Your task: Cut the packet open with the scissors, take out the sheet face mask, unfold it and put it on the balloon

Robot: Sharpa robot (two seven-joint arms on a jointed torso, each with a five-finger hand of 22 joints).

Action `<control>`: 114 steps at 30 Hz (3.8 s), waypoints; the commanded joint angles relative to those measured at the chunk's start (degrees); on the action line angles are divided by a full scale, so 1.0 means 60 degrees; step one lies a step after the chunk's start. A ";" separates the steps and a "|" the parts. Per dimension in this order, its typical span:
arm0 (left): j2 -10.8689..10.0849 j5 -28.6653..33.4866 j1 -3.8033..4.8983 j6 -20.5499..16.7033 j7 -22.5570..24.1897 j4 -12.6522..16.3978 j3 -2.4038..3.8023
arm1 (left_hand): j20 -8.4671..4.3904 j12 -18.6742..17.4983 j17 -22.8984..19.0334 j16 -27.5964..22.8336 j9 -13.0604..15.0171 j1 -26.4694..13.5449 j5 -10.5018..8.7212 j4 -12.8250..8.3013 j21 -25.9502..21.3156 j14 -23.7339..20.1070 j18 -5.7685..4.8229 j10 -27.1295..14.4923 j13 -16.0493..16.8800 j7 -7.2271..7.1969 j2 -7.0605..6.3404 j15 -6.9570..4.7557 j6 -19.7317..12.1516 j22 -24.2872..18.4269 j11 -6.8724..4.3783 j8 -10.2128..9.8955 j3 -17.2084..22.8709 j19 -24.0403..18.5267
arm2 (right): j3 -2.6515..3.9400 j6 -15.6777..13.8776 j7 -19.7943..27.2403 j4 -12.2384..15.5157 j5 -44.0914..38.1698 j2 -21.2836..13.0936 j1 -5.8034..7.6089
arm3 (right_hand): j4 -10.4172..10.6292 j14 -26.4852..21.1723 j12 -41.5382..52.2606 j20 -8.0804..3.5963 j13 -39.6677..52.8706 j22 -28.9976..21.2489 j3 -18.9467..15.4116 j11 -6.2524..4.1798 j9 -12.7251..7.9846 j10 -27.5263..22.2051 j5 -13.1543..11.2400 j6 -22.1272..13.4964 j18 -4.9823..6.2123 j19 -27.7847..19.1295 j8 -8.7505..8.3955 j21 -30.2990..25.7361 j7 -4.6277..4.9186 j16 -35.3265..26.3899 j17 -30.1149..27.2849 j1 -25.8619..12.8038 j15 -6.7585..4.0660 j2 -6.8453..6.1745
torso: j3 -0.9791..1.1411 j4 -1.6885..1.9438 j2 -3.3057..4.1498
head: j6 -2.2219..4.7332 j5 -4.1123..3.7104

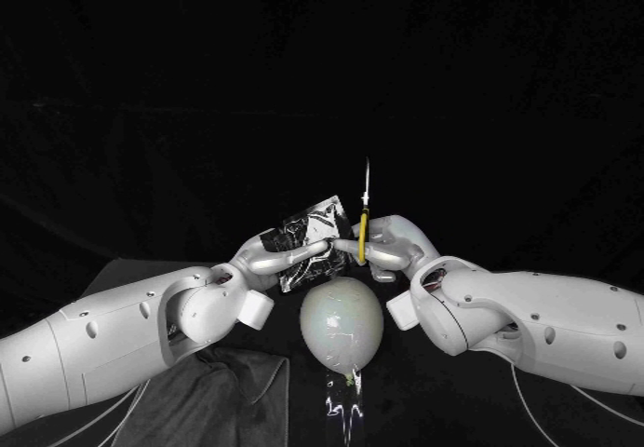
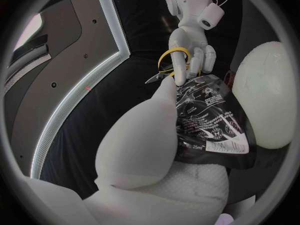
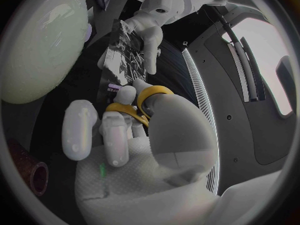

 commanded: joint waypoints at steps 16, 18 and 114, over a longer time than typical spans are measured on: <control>-0.0013 -0.0635 0.0009 -0.1238 -0.0471 -0.0008 0.0005 | -0.0784 0.0129 0.0331 0.0666 0.0275 0.0098 -0.0038 0.0194 0.0723 0.1908 0.0146 0.2194 0.0041 -0.0274 0.1098 -0.0689 0.1431 0.0302 -0.0695 0.0771 0.1480 0.1591 | 0.0036 0.0290 0.0120 0.0150 0.0025 -0.0158 -0.0017 | -0.0281 0.1027 0.8389 -0.0020 0.3662 0.1494 0.0525 -0.0414 0.0032 0.2746 0.0003 0.0032 0.0022 -0.0082 0.0053 -0.0117 -0.0042 0.0042 0.2508 0.0258 -0.0074 0.0398 | -0.0004 -0.0012 -0.0004 | 0.0028 0.0015; 0.0000 -0.0689 0.0009 -0.1359 -0.0446 -0.0009 0.0005 | -0.0937 0.0180 0.0463 0.0850 0.0364 -0.0097 -0.0030 0.0178 0.0921 0.2171 0.0130 0.2565 0.0042 -0.0391 0.1075 -0.0828 0.1531 0.0399 -0.0827 0.0911 0.1636 0.1762 | 0.0036 0.0406 0.0138 0.0155 0.0192 -0.0176 -0.0015 | -0.0274 0.1027 0.8389 -0.0021 0.3662 0.1444 0.0548 -0.0410 0.0048 0.2746 0.0003 0.0016 0.0051 -0.0155 0.0060 -0.0243 -0.0038 0.0042 0.2508 0.0230 -0.0074 0.0405 | -0.0004 -0.0011 -0.0009 | 0.0021 0.0027; 0.3028 -0.1435 0.0495 0.0235 -0.2439 -0.3012 0.0081 | -0.1766 -0.0626 0.4361 0.6024 0.1654 -0.2529 -0.0038 -0.1006 0.5428 0.2860 0.0101 0.3544 0.0087 -0.0627 -0.0079 -0.1409 0.1167 0.3233 -0.1144 0.1652 0.5068 0.1561 | -0.0499 0.1512 0.0112 0.2769 0.1130 -0.3227 -0.2939 | 0.3763 0.0052 -0.4763 0.0585 -0.5932 -0.0402 -0.7195 0.0482 -0.0726 0.0049 0.0039 -0.2667 0.0787 -0.1990 -0.2025 -0.4864 0.0960 -0.1970 -0.1215 -0.1091 0.0622 -0.1784 | 0.0307 -0.0363 -0.0129 | -0.1237 -0.1675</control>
